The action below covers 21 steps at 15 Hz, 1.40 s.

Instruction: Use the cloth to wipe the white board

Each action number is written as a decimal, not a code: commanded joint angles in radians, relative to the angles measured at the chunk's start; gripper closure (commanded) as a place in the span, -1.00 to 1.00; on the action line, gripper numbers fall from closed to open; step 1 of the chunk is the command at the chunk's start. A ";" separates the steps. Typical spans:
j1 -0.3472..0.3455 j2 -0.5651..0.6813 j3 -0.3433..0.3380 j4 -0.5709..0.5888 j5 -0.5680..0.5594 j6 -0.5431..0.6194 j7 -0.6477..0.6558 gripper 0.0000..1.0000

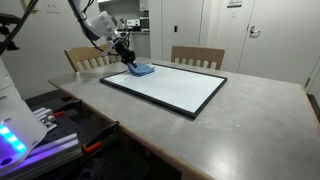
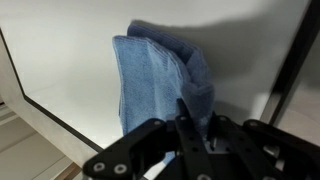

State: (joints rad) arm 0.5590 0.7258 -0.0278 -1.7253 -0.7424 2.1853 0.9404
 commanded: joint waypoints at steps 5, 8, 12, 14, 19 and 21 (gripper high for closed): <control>-0.152 -0.048 0.081 -0.028 0.024 0.366 -0.261 0.98; -0.276 -0.079 0.173 -0.071 0.143 0.467 -0.468 0.98; -0.363 -0.170 0.266 -0.142 0.468 0.402 -0.766 0.98; -0.343 -0.233 0.244 -0.168 0.541 0.357 -0.809 0.98; -0.279 -0.349 0.167 -0.229 0.483 0.396 -0.768 0.98; -0.285 -0.377 0.156 -0.265 0.475 0.480 -0.772 0.98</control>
State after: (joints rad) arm 0.2650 0.4153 0.1602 -1.9030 -0.2521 2.5620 0.1688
